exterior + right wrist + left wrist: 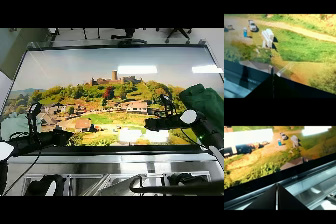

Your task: Fold the shirts.

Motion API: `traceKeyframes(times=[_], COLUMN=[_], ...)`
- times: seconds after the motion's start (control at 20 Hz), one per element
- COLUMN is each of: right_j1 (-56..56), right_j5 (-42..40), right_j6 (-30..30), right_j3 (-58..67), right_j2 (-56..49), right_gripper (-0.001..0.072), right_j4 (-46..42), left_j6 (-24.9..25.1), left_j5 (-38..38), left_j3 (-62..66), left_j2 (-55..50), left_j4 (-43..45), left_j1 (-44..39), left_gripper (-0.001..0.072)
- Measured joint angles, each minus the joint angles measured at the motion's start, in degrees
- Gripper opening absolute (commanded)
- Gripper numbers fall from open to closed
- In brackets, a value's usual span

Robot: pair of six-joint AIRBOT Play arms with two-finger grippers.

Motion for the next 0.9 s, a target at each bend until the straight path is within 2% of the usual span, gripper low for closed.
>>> traceKeyframes(times=[0.3, 0.4, 0.45, 0.5, 0.7, 0.9], right_j1=[0.0, 0.0, 0.0, 0.0, 0.0, 0.0], right_j5=[0.0, 0.0, 0.0, 0.0, 0.0, 0.0], right_j6=[0.0, 0.0, 0.0, 0.0, 0.0, 0.0], right_j3=[0.0, 0.0, 0.0, 0.0, 0.0, 0.0], right_j2=[0.0, 0.0, 0.0, 0.0, 0.0, 0.0], right_gripper=[0.0025, 0.0026, 0.0026, 0.0025, 0.0025, 0.0025], right_j4=[0.0, 0.0, 0.0, 0.0, 0.0, 0.0], left_j6=[0.1, -1.4, -3.2, -5.2, -13.2, -16.8], left_j5=[-0.2, -0.9, -1.4, -2.3, -6.4, -7.2], left_j3=[0.0, 0.6, 1.1, 1.8, 3.7, 0.4], left_j2=[0.0, 0.0, 0.0, 0.0, 0.0, -0.7], left_j4=[0.7, 4.0, 7.1, 11.0, 32.2, 50.6], left_j1=[0.0, 0.0, 0.0, 0.0, 0.0, 0.3], left_gripper=[0.0014, 0.0022, 0.0332, 0.0715, 0.0712, 0.0712])
